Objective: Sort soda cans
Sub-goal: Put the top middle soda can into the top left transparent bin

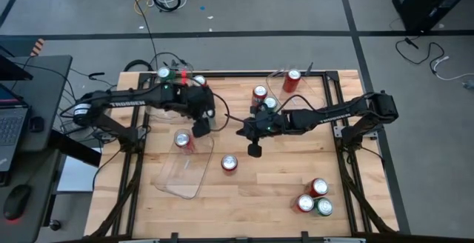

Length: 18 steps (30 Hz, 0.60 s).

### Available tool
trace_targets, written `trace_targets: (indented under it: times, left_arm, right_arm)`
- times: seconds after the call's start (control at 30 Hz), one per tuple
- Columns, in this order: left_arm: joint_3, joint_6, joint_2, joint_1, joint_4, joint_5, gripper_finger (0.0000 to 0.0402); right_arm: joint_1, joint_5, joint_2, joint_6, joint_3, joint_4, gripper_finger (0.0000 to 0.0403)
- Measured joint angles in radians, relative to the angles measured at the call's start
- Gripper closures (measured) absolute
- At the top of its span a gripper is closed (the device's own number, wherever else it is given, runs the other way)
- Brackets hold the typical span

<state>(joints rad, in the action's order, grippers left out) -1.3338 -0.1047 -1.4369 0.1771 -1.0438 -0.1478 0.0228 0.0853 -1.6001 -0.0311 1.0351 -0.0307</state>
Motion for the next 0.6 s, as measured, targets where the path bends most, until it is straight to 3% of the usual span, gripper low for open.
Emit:
trace_targets:
  times: [0.23,0.6]
  left_arm:
    - [0.0,0.016,-0.055,0.111,-0.003,0.094,0.0147]
    - [0.0,0.075,-0.165,0.17,-0.007,0.144,0.0147]
  right_arm:
    - [0.017,0.0,0.0,0.008,0.0,-0.001,0.0402]
    - [0.026,0.0,0.0,0.015,0.0,-0.003,0.0402]
